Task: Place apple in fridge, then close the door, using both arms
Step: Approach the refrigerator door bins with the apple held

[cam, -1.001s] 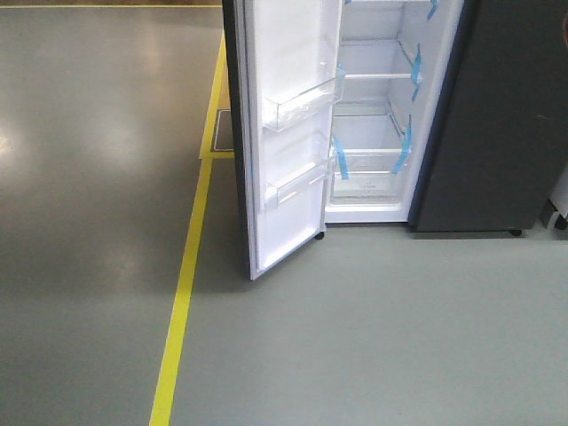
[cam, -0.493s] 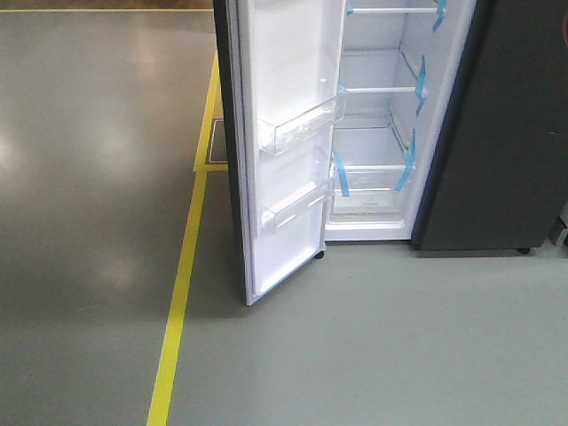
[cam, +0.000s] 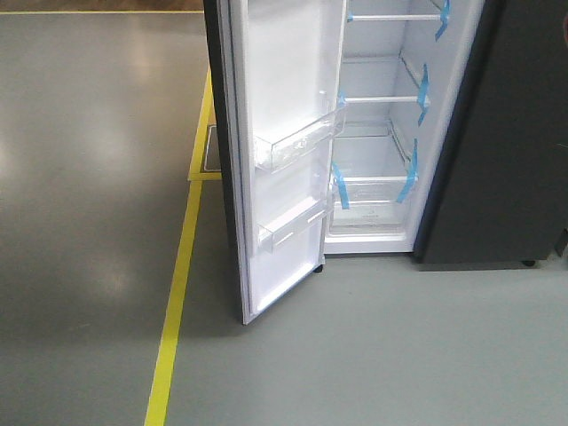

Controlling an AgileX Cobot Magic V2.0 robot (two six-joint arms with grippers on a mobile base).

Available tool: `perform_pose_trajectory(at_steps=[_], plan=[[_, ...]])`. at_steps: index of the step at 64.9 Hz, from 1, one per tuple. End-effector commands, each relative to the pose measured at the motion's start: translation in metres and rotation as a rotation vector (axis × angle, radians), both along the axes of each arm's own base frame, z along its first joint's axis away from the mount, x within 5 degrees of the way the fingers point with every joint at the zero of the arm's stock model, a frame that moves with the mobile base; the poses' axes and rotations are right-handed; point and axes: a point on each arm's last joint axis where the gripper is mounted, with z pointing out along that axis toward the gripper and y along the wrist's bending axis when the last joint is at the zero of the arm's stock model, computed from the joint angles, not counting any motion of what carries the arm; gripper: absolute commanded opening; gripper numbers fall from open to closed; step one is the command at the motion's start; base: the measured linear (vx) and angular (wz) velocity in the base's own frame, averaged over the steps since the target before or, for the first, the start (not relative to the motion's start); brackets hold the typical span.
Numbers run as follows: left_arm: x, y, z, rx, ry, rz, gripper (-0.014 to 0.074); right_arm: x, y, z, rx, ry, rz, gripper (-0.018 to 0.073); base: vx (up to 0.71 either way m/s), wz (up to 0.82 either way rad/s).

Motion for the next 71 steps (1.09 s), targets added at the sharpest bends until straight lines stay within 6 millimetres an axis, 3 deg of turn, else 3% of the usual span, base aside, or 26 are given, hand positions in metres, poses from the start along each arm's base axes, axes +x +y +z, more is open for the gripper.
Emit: perform_pose_trajectory(at_steps=[1, 71], plan=[[0.0006, -0.0008, -0.0023, -0.010, -0.058, -0.007, -0.0006, -0.0055, 0.0021, 0.0155, 0.022, -0.107, -0.006, -0.0008, 0.15, 0.01], [0.0006, -0.0008, -0.0023, -0.010, -0.058, -0.007, -0.0006, -0.0055, 0.0021, 0.0155, 0.022, -0.107, -0.006, -0.0008, 0.14, 0.05]])
